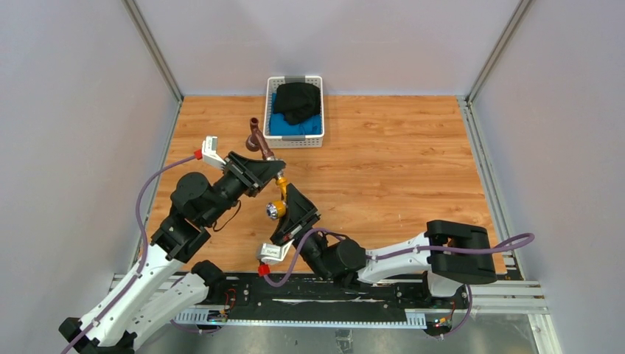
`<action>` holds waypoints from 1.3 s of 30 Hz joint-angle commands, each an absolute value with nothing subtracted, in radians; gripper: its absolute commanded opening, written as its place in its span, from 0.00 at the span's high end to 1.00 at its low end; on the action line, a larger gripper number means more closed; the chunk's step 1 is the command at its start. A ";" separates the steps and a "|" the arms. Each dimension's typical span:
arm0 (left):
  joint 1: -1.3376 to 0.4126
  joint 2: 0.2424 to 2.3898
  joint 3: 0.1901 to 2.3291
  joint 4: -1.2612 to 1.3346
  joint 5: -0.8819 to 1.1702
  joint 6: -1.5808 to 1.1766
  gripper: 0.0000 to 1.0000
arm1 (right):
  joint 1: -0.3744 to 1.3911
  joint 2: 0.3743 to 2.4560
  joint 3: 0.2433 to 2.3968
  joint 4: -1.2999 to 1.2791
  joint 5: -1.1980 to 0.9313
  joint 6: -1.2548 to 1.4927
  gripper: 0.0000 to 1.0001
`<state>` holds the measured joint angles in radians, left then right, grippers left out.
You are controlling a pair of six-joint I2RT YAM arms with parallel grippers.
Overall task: Install the water faucets
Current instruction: Install the water faucet onto the adaptor.
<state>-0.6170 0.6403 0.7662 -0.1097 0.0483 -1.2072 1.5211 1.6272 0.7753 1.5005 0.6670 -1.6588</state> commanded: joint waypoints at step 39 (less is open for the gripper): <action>-0.624 0.494 0.463 0.539 0.053 -1.230 1.00 | 1.370 1.452 0.733 1.567 0.825 -0.107 1.00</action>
<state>-0.6155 0.5312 0.4866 0.3733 -0.0399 -1.2808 1.4521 1.5253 0.7620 1.4727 0.7238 -0.2794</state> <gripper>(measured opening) 0.316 0.287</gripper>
